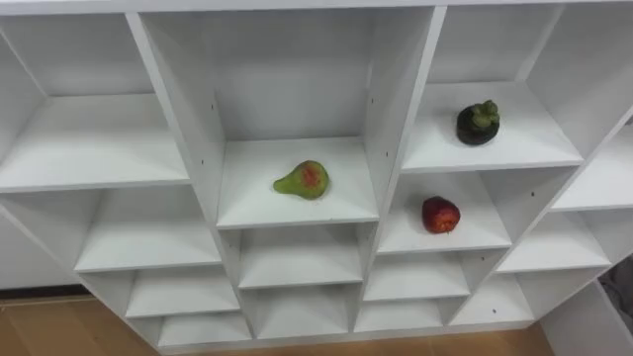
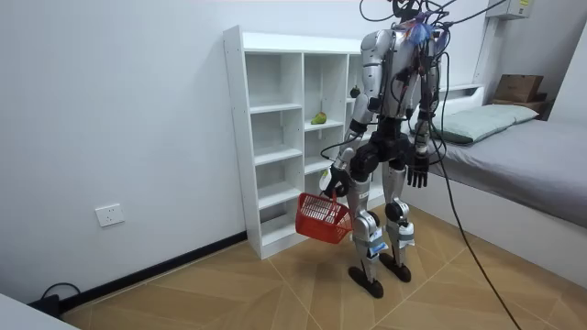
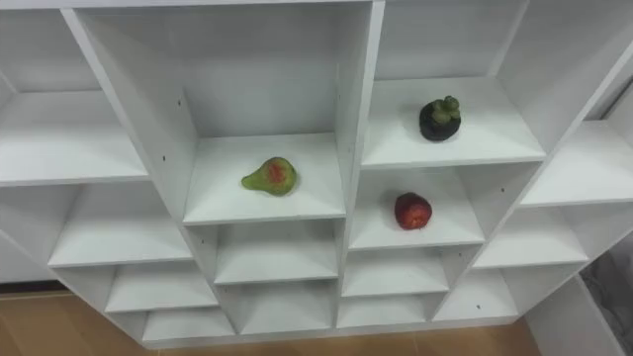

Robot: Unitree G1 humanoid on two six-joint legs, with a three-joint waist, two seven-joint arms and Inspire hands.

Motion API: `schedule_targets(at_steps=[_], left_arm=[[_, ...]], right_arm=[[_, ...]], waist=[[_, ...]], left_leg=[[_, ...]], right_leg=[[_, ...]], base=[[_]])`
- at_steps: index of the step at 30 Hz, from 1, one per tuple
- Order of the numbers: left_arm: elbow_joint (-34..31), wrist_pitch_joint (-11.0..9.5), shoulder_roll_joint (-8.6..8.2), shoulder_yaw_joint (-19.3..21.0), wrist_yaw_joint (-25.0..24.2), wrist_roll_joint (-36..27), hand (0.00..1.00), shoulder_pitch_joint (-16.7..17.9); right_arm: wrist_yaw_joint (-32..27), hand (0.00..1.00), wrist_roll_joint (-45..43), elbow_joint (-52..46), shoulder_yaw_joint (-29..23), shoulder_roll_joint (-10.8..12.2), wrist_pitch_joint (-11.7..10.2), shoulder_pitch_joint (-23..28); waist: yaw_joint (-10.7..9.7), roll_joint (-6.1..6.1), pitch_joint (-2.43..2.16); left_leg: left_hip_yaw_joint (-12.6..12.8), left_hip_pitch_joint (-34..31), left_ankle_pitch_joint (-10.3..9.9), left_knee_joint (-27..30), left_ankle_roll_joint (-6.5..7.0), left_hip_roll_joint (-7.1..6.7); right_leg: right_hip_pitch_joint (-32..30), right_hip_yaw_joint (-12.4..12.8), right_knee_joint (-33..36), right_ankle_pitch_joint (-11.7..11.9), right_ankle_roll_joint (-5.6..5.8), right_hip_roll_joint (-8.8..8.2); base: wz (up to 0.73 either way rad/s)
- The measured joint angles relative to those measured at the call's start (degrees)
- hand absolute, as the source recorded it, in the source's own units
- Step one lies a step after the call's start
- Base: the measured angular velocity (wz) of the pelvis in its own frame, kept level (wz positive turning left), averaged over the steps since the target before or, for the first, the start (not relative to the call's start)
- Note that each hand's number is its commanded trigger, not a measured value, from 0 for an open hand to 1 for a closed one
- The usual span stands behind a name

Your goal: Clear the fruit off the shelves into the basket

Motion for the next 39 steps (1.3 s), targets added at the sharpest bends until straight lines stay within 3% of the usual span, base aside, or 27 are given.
schedule_targets(at_steps=[9,39], left_arm=[[-0.1,0.6,0.04,0.7,-1.0,0.1,1.00,0.2],[-0.2,0.5,0.19,1.7,-0.9,1.7,1.00,0.6]], right_arm=[[1.8,0.00,-4.6,-1.0,-0.1,0.0,0.8,0.1],[-0.5,0.00,-4.5,-1.2,-0.2,0.0,1.2,-1.1]], waist=[[0.0,-0.36,-0.27],[0.2,-0.73,-0.28]], left_leg=[[-0.1,0.1,0.0,0.4,0.05,0.01],[-1.1,-0.8,-0.1,0.0,0.03,-0.33]], right_leg=[[-0.1,-0.2,-0.1,0.0,-0.04,-0.06],[-0.2,-1.3,-1.4,-0.3,0.06,-0.21]], base=[[0.00],[0.01]])
